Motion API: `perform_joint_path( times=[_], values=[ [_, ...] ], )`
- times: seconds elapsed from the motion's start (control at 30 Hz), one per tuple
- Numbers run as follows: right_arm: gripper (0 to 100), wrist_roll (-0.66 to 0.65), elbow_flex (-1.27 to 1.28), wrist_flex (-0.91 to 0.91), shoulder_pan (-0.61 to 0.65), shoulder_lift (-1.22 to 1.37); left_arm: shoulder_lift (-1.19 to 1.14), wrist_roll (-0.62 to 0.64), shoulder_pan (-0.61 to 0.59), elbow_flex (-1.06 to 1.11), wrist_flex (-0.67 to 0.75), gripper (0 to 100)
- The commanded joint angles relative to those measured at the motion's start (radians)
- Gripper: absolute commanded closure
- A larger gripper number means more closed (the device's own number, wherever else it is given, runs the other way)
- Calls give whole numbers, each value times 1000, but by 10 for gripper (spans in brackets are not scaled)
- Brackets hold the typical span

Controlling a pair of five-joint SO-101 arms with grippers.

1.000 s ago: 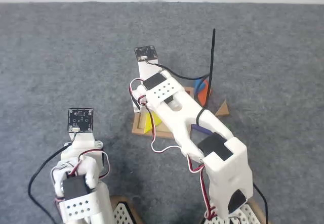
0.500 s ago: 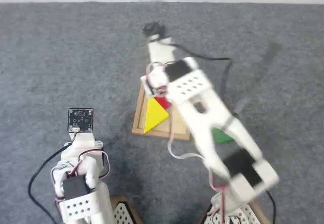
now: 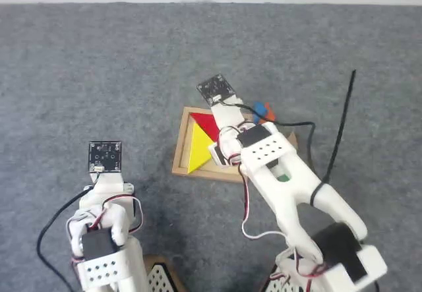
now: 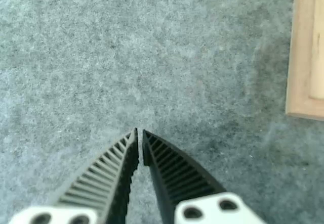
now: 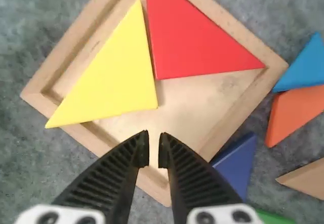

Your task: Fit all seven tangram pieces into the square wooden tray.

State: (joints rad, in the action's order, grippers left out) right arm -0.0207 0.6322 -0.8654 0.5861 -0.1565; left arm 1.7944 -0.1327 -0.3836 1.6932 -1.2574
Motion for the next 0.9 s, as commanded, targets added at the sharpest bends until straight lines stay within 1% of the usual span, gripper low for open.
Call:
perform_joint_path(
  times=[0.0,0.2,0.37,0.87],
  values=[
    [953,-11,-21,45,-7,81,18,-9,-3,-8,-5,985],
    [953,-9,-117,47,33,223,18,-9,-3,-8,-5,985],
    [954,-9,-198,45,64,278,18,-9,-3,-8,-5,985],
    [954,-9,-319,51,68,397,18,-9,-3,-8,-5,985]
  ],
)
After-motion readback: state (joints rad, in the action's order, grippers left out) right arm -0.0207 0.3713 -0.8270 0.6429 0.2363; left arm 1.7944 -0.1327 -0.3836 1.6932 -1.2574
